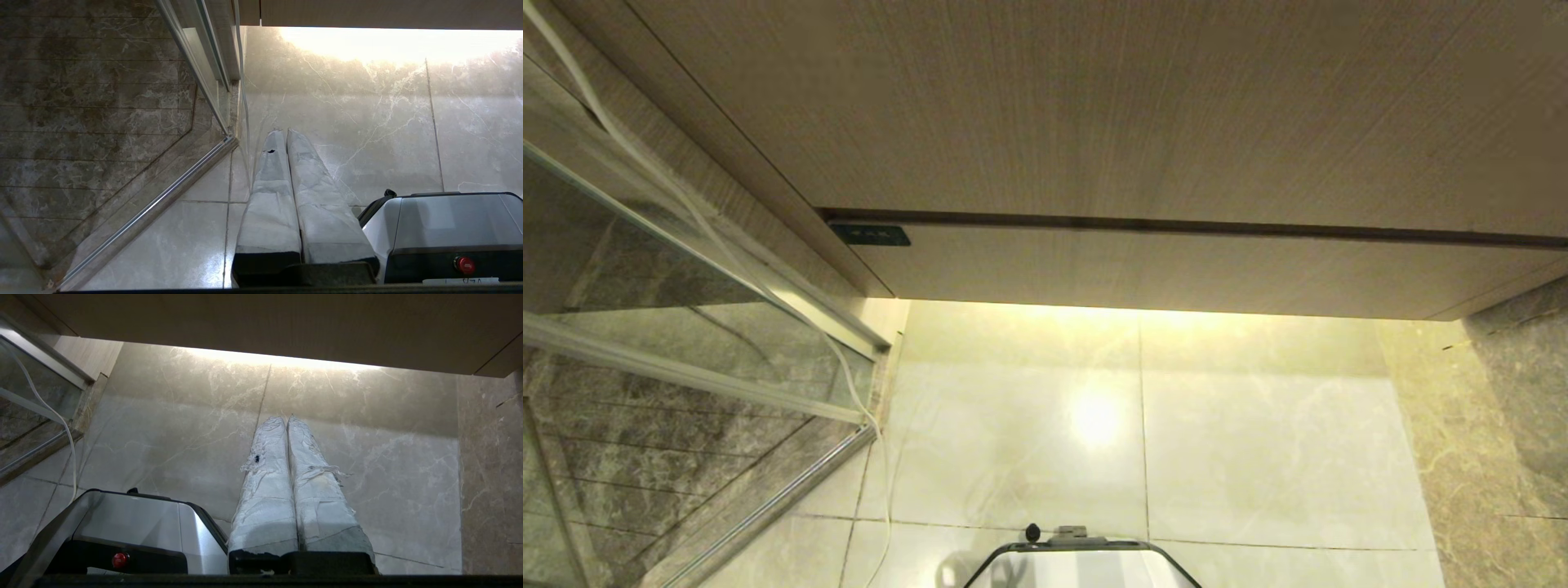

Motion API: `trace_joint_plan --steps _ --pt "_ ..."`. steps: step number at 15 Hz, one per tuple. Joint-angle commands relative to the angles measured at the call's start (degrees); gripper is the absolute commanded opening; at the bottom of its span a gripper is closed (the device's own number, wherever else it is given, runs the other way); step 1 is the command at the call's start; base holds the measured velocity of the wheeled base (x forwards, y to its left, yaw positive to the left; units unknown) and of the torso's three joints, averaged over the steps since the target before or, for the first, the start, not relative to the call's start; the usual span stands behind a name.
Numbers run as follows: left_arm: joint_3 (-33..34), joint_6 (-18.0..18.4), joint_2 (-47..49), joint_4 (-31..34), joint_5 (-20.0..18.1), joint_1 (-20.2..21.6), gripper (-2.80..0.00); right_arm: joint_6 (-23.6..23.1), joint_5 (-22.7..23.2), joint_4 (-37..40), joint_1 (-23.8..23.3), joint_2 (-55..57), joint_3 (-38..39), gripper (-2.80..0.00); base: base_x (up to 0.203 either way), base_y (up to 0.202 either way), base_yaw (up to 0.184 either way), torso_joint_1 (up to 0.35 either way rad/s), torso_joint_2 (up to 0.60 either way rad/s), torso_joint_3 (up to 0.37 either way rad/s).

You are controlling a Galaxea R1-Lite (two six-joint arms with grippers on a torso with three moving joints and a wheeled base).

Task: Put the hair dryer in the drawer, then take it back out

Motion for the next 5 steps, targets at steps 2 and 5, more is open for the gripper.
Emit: trace_joint_plan --steps 2,5 --pt "0.09 -0.01 0.0 0.01 0.03 -0.04 -2.8 -0.26 0.15 0.04 0.01 -2.13 2.29 -2.8 0.0 0.0 0.0 0.0 0.0 0.0" --pt "0.04 -0.01 0.0 0.01 0.07 0.01 -2.8 0.06 -0.02 0.04 0.01 -2.13 2.29 -2.8 0.0 0.0 0.0 0.0 0.0 0.0"
